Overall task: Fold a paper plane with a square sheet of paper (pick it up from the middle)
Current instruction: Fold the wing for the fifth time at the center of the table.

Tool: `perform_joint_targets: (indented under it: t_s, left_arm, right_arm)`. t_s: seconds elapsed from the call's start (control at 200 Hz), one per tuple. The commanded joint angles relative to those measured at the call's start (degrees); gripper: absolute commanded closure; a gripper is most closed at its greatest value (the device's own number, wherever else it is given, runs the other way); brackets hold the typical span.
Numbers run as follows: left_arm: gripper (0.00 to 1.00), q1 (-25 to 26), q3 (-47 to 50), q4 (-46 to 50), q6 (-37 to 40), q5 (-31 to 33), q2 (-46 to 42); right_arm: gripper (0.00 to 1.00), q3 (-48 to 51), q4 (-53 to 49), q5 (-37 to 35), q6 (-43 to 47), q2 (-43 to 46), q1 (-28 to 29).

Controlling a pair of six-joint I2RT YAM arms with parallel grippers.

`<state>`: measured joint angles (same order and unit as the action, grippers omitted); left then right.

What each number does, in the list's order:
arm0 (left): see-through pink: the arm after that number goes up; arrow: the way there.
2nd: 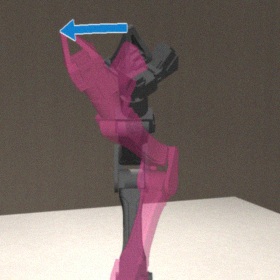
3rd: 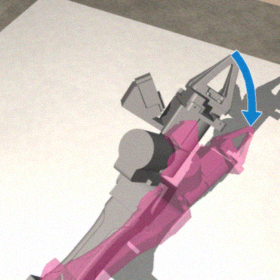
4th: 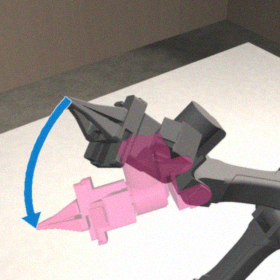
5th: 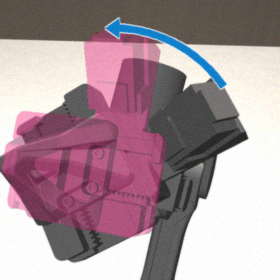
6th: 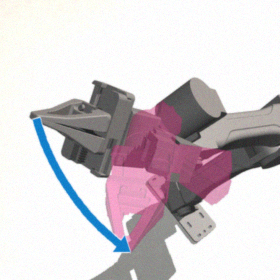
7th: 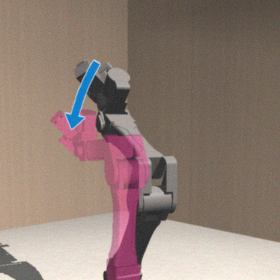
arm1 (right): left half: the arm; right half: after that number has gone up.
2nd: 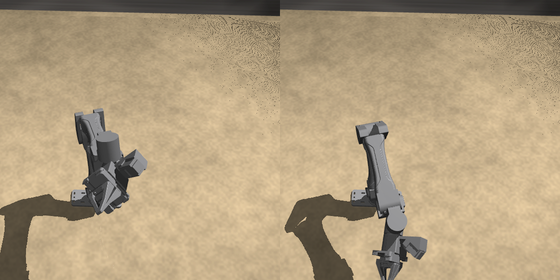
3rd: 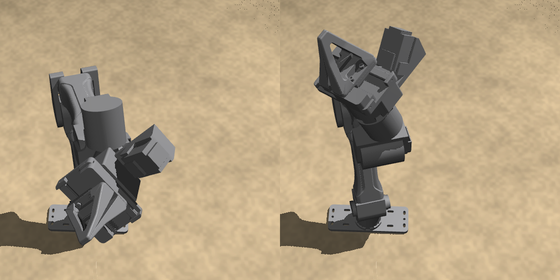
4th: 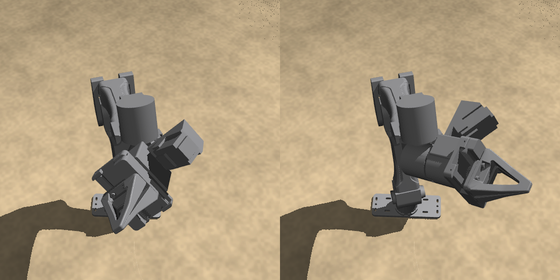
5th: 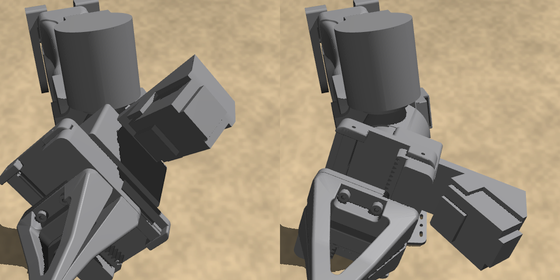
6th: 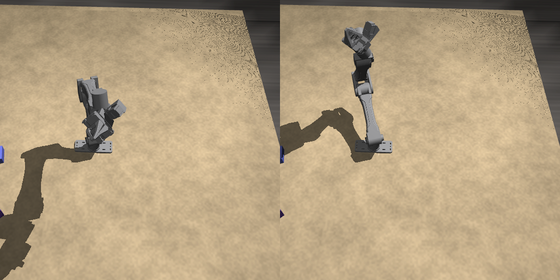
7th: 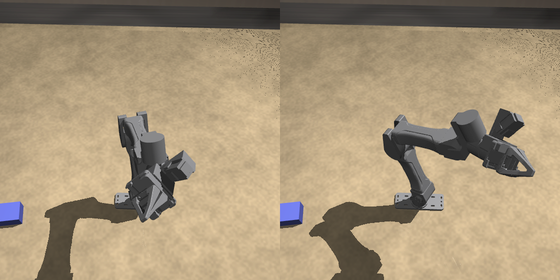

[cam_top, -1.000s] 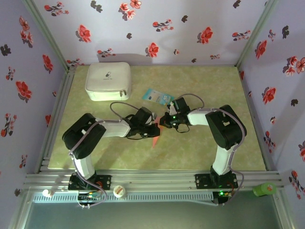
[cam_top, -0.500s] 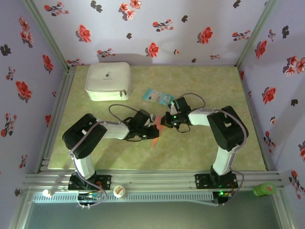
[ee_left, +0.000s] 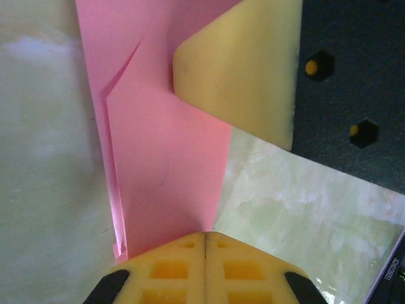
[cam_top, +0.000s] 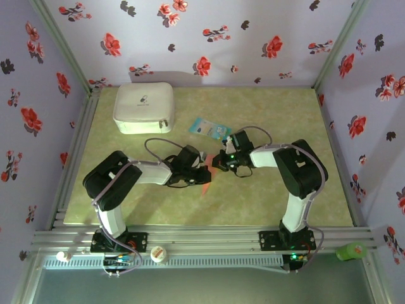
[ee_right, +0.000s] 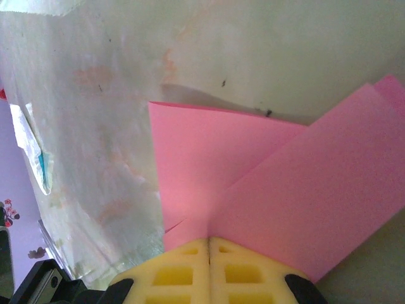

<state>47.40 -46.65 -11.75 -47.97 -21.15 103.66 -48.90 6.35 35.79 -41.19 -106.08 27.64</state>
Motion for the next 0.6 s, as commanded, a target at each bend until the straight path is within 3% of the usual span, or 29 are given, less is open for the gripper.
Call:
perform_joint_targets:
  t_s: [0.0, 0.365, 0.595]
  left_arm:
    - [1.0, 0.83, 1.58, 8.75, 1.17, 2.79, 1.99]
    - [1.0, 1.92, 0.44, 8.42, 0.71, 2.61, 2.6]
    - [1.0, 2.02, -0.96, 6.04, -1.84, 2.74, 3.21]
  right_arm:
    - [0.98, -0.64, -2.13, -6.18, -0.12, -2.4, -3.62]
    - [0.96, -8.17, -10.31, -10.36, 2.56, -3.48, -8.72]
    - [0.93, -2.2, -7.54, -9.59, 1.79, 6.3, -8.83]
